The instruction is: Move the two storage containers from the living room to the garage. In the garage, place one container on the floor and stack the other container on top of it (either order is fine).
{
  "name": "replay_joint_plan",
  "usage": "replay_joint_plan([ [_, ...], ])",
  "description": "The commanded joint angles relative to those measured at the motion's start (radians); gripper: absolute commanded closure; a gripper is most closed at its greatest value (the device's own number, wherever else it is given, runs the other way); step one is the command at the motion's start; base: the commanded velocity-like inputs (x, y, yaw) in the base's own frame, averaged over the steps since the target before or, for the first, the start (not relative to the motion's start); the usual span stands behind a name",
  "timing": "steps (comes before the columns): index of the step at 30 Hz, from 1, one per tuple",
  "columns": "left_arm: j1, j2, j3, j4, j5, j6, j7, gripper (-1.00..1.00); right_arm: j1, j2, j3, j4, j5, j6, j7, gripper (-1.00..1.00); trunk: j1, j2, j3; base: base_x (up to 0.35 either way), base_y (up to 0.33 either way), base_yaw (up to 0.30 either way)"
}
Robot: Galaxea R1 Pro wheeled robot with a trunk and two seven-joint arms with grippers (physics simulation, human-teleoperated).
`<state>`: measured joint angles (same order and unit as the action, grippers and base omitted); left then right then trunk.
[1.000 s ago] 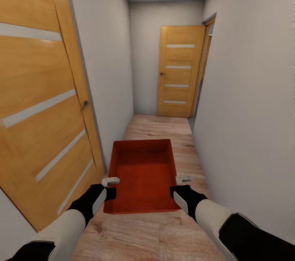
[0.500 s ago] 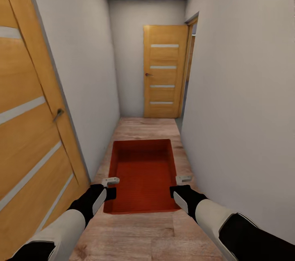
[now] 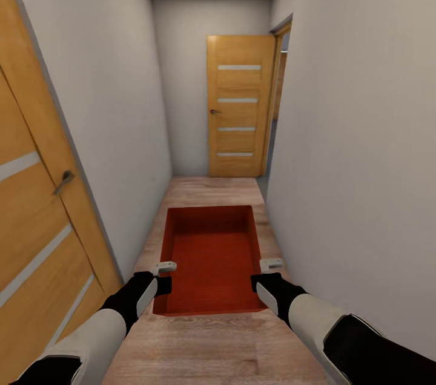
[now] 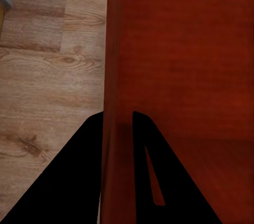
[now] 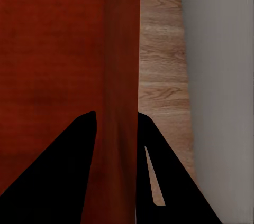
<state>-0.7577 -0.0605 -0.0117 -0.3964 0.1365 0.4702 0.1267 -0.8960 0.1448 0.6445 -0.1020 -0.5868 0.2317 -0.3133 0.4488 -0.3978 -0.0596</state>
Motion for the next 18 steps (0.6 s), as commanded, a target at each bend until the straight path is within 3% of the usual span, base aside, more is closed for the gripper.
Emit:
replay_joint_plan([
  [1, 0.000, -0.005, 0.007, 0.001, -0.018, 0.008, 0.013, 1.00, -0.001, 0.004, -0.005, -0.011, 0.033, 0.008, -0.006, 1.00, 0.001, -0.002, -0.002, 0.322, 0.000, 0.000],
  [18, 0.000, -0.005, 0.007, 0.001, -0.017, 0.008, 0.013, 1.00, -0.001, 0.004, -0.005, -0.011, 0.033, 0.008, -0.006, 1.00, 0.001, -0.002, -0.002, 0.322, 0.000, 0.000],
])
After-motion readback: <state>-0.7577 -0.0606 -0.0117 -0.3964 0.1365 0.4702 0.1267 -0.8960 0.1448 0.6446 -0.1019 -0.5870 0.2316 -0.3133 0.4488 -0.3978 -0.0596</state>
